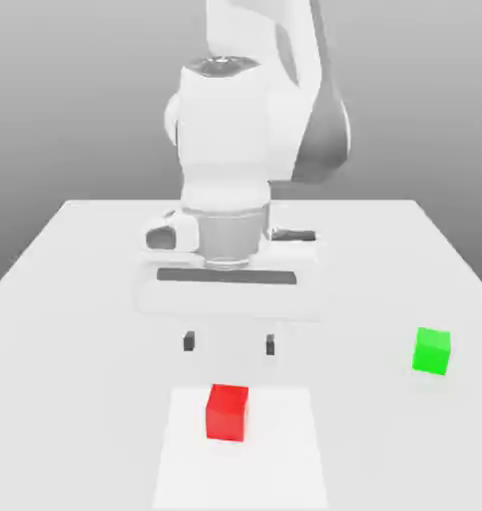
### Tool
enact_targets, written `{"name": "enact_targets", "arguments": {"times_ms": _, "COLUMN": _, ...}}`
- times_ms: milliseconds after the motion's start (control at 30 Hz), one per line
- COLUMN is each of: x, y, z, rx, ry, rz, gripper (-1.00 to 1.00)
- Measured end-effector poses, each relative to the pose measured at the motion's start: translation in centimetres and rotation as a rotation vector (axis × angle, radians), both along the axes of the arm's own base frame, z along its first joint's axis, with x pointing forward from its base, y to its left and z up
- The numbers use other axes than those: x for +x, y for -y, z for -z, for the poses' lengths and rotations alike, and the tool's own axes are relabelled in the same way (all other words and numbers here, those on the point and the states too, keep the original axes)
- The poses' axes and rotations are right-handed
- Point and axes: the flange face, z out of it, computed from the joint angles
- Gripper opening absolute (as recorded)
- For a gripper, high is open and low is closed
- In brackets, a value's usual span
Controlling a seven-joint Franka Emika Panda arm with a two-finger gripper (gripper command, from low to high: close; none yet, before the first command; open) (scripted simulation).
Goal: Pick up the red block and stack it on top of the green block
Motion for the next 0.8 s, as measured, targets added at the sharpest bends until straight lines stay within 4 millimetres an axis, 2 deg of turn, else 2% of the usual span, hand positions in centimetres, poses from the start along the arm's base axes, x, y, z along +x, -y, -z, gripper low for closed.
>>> {"name": "enact_targets", "arguments": {"times_ms": 67, "x": -0.9, "y": 0.0, "z": 2.7, "rx": -0.004, "ry": -0.031, "rz": 0.003, "gripper": 0.00}}
{"name": "enact_targets", "arguments": {"times_ms": 233, "x": -1.2, "y": 0.0, "z": 7.7, "rx": -0.005, "ry": -0.042, "rz": 0.004, "gripper": 0.00}}
{"name": "enact_targets", "arguments": {"times_ms": 267, "x": -1.2, "y": 0.0, "z": 8.5, "rx": -0.005, "ry": -0.042, "rz": 0.004, "gripper": -1.00}}
{"name": "enact_targets", "arguments": {"times_ms": 500, "x": -1.3, "y": 0.0, "z": 8.5, "rx": -0.005, "ry": -0.042, "rz": 0.004, "gripper": -1.00}}
{"name": "enact_targets", "arguments": {"times_ms": 700, "x": -1.2, "y": 0.0, "z": 3.4, "rx": -0.005, "ry": -0.042, "rz": 0.004, "gripper": -1.00}}
{"name": "enact_targets", "arguments": {"times_ms": 800, "x": -1.2, "y": -2.1, "z": 2.0, "rx": 0.002, "ry": -0.040, "rz": 0.004, "gripper": -1.00}}
